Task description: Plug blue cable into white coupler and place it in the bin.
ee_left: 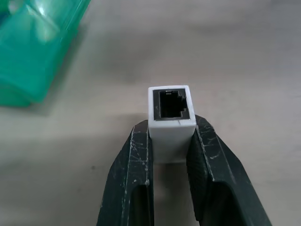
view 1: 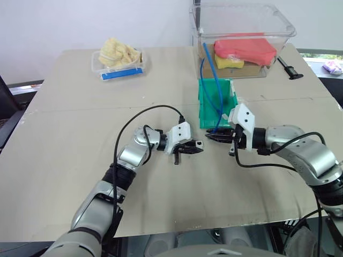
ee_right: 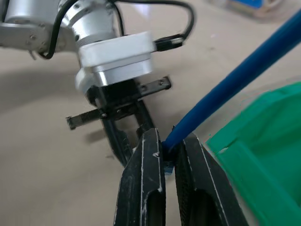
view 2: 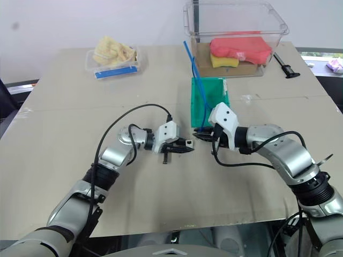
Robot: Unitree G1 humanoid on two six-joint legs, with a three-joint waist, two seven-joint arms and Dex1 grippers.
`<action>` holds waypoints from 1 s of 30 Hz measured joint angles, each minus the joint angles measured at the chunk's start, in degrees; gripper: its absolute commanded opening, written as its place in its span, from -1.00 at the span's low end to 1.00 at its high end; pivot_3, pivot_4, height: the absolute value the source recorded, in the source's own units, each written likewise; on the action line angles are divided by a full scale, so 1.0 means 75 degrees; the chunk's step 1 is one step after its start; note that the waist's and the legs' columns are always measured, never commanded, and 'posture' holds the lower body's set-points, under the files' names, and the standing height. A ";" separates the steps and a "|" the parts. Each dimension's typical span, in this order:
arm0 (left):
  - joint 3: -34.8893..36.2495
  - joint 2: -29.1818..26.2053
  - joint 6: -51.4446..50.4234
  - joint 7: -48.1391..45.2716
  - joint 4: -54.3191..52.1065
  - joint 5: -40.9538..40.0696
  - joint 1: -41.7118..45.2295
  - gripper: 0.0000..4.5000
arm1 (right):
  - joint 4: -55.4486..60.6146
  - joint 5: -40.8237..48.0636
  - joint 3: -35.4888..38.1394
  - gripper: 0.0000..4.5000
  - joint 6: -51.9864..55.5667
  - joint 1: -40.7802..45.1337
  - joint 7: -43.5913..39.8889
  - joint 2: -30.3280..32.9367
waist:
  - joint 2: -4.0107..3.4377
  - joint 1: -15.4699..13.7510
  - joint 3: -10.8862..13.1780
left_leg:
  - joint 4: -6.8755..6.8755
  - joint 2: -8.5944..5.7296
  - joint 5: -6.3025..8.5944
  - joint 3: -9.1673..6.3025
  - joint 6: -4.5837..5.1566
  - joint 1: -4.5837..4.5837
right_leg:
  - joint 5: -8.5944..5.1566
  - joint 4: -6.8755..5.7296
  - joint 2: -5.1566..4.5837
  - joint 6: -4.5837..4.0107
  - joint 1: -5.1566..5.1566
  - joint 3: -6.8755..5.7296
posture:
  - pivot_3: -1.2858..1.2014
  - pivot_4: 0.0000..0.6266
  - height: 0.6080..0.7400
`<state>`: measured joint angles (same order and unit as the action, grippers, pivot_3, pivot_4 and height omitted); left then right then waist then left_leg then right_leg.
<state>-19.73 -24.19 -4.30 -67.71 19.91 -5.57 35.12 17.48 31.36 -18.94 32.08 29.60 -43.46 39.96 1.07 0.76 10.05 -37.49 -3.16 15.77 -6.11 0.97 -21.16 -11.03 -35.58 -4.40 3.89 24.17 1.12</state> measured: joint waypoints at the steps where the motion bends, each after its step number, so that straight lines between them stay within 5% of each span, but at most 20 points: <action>1: -0.0005 0.0006 0.0008 0.0000 0.0000 0.0001 0.0003 -0.85 | -0.0001 -0.0019 -0.0032 -1.00 -0.0006 0.0008 -0.0018 0.0001 | 0.0000 -0.0002 0.0000 | -0.0001 -0.0004 -0.0007 -0.0012 -0.0012 -0.0008 | 0.0000 -0.0003 -0.0008 0.0001 0.0008 -0.0001 | 0.03 -0.52 1.00; 13: -0.0052 0.0015 0.0301 -0.0004 -0.0022 0.0121 -0.0099 -0.85 | -0.0794 -0.1430 -0.0424 -1.00 -0.0669 0.0215 -0.0965 -0.0877 | 0.0002 -0.0001 -0.0003 | -0.0006 -0.0032 -0.0018 -0.0037 -0.0031 -0.0009 | 0.0001 -0.0013 -0.0015 0.0002 0.0009 -0.0013 | 0.03 -0.52 1.00; 30: -0.0043 -0.0031 0.0307 -0.0006 -0.0083 0.0122 -0.0140 -0.85 | -0.1411 -0.2052 -0.0370 -1.00 -0.1141 0.0529 -0.1751 -0.1004 | 0.0002 0.0016 -0.0006 | -0.0006 -0.0034 -0.0019 -0.0034 -0.0032 0.0002 | 0.0001 -0.0025 -0.0015 0.0002 0.0007 -0.0010 | 0.03 -0.52 1.00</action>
<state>-20.05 -24.42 -2.00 -67.75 19.29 -4.66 34.07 6.90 15.97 -21.72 23.52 33.57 -56.59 32.43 1.09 0.88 10.01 -37.53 -3.41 15.63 -6.36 0.73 -21.14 -11.02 -35.77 -4.51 3.90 24.22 1.05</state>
